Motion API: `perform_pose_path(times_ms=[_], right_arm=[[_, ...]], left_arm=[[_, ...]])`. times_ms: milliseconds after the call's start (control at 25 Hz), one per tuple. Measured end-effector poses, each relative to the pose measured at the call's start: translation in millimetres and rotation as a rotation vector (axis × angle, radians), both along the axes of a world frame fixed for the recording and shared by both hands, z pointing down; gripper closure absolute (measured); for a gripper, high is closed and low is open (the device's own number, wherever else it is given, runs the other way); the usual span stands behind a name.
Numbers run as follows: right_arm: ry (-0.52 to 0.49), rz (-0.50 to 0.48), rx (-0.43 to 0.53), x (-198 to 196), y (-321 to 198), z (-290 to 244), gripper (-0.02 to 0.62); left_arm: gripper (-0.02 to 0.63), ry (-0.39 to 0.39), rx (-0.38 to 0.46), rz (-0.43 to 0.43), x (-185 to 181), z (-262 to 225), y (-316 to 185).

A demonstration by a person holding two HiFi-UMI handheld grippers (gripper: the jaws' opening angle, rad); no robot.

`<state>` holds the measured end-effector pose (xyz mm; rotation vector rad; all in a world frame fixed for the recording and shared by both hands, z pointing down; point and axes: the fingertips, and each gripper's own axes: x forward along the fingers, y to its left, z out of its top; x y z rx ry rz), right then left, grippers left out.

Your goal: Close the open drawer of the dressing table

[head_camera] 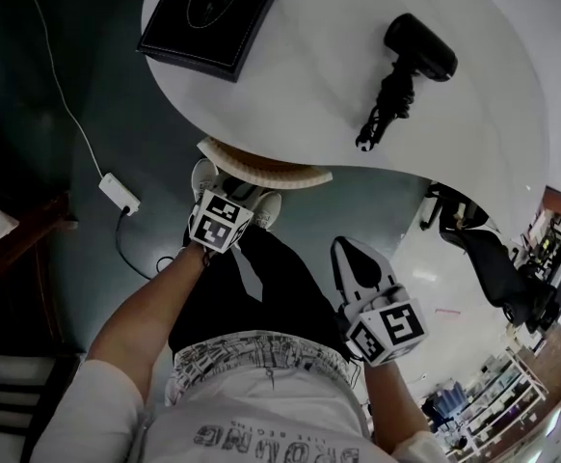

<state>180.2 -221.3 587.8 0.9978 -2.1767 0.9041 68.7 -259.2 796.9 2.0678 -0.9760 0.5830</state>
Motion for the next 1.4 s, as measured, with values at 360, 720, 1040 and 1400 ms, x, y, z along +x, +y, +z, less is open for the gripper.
perform_pose_path(times_ms=[360,720,1040,1400], right_arm=[[-0.005,0.008,0.021,-13,-19,19,0.586],[-0.012,0.009,0.056,-24,-28,43,0.586],[-0.011,-0.013,0.088,-37,-34,53,0.586],[-0.041,0.018,0.102,-44,-46,55,0.586]], left_arm=[[0.494,0.028,0.182,0.021,2,-8,-57],[0.502,0.002,0.336,0.052,3,-10,-100],[0.503,-0.012,0.444,0.047,4,-15,-121],[0.502,-0.028,0.507,0.023,6,-15,-127]])
